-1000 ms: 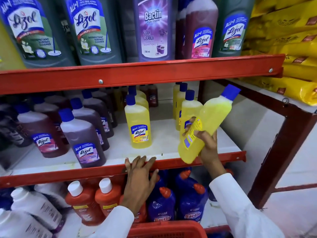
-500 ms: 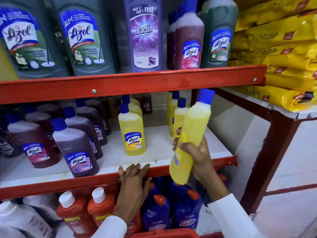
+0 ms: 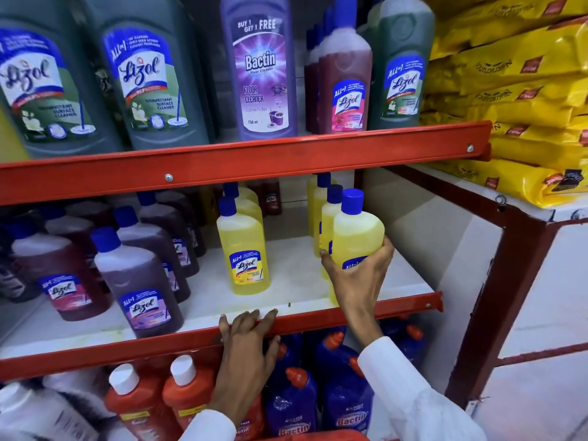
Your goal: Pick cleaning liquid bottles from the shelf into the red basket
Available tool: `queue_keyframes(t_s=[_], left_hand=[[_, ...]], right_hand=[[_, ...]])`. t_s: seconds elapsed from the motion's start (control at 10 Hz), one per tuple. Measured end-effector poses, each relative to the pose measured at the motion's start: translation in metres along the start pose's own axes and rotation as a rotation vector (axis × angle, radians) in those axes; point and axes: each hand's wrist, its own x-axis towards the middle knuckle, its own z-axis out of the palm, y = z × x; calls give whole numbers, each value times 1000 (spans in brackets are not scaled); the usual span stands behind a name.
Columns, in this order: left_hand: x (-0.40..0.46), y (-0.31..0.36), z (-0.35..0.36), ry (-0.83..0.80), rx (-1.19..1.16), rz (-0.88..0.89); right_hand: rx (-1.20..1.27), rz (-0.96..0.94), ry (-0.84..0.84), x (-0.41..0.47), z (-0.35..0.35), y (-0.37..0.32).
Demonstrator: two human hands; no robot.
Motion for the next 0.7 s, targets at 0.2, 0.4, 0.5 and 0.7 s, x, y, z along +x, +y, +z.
queue_keyframes(t_s=[0.2,0.4,0.5,0.7], left_hand=[[0,1,-1,-2,-9,-5],[0,1,0,-7,-12,-1],[0,1,1,-9,-5,5],[1,2,-2,-21,27,11]], right_hand=[[-68,8,-45,10,12,23],[-88,20,-60,16,16,34],[-99,17,-76,20,16,40],[-108,30,-116,17,8,30]])
